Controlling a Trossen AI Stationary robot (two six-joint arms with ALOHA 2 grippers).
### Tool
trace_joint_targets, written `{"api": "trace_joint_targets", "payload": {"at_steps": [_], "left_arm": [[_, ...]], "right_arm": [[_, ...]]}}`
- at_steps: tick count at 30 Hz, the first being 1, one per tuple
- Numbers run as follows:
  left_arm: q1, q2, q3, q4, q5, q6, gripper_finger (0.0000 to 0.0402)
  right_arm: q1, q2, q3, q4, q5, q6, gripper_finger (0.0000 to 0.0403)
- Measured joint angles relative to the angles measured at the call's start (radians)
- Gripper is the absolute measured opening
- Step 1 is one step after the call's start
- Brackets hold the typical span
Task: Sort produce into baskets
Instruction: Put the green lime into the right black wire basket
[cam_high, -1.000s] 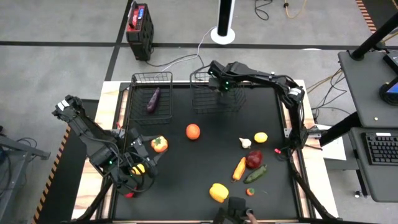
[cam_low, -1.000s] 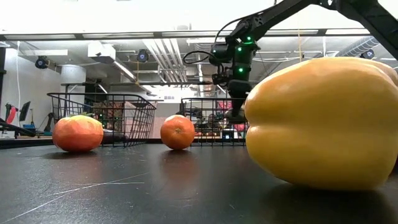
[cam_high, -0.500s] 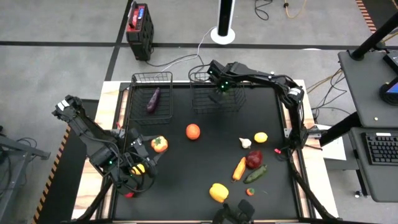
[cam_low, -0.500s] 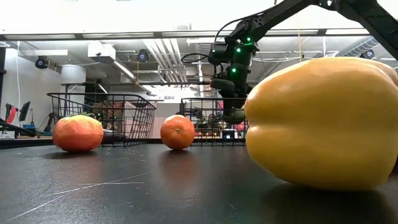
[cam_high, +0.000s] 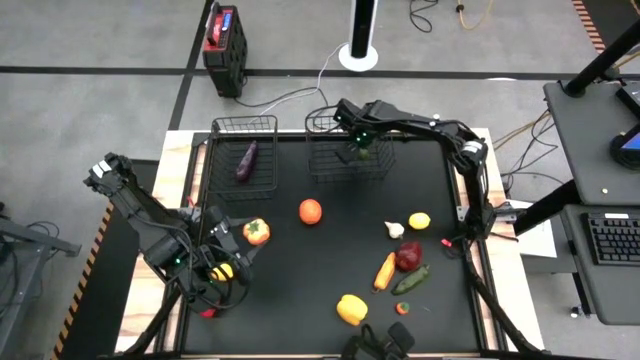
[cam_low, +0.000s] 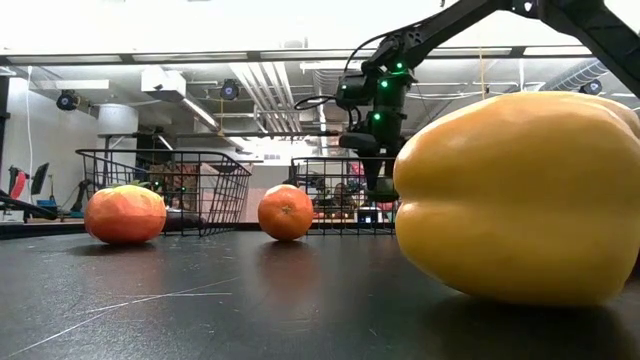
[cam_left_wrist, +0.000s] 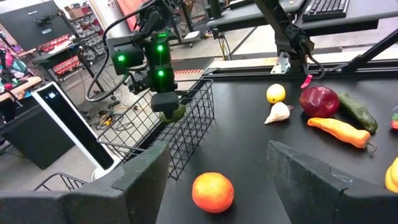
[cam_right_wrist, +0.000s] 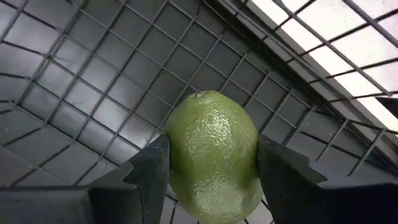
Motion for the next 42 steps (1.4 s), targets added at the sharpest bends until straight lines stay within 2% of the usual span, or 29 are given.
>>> {"api": "trace_joint_targets", "payload": {"at_steps": [12,39,42], "left_arm": [[0.001,0.000,0.000,-0.014,-0.001,0.000,0.0252],[0.001,0.000,0.000,-0.017,-0.001,-0.008,0.0252],[0.001,0.000,0.000,-0.018,-0.001,-0.008,0.0252]], "right_arm": [[0.000,0.049,0.000,0.026,-0.001,0.021,0.0203],[-0.001,0.055,0.000,0.055,-0.009,0.216,0.0203],[-0.001,0.055,0.000,0.079,-0.039,0.252,0.0203]]}}
